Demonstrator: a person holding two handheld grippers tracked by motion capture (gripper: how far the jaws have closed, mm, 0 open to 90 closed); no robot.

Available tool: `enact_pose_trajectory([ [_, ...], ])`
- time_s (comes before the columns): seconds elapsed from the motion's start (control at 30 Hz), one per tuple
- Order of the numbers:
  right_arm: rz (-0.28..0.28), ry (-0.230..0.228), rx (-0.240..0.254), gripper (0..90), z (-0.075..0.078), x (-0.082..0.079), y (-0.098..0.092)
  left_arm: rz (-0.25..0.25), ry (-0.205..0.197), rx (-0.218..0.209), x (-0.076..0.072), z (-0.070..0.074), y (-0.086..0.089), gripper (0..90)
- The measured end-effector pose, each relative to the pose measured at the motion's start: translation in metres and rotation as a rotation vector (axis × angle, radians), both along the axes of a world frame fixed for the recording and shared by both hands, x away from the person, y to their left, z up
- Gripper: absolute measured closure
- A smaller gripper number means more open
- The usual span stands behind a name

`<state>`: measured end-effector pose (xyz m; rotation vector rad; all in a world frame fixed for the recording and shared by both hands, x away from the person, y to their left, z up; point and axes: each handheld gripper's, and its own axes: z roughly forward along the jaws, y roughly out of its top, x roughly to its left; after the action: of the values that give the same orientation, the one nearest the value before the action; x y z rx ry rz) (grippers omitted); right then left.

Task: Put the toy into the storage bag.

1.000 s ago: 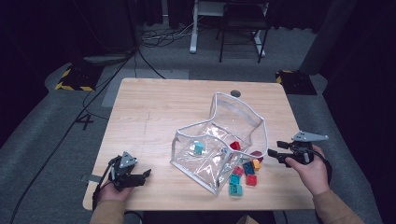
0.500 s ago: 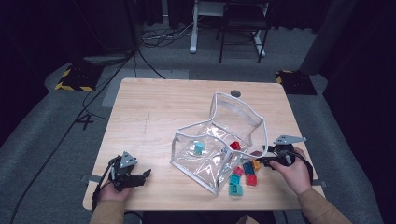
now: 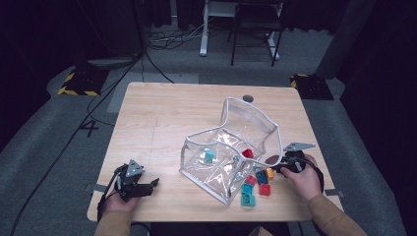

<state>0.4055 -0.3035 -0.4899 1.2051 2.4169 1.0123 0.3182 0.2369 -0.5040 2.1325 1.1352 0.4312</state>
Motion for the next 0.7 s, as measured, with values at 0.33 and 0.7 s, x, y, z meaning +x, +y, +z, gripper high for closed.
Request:
enact_pose_trajectory([
  [0.33,-0.016,-0.028,0.010,58.8,0.016,-0.003,-0.006,0.001,0.001,0.000,0.000,0.000,0.000,23.7],
  [0.7,-0.015,-0.079,0.039,58.8,0.061,-0.011,-0.017,0.001,0.001,0.001,0.000,0.000,0.000,23.7],
])
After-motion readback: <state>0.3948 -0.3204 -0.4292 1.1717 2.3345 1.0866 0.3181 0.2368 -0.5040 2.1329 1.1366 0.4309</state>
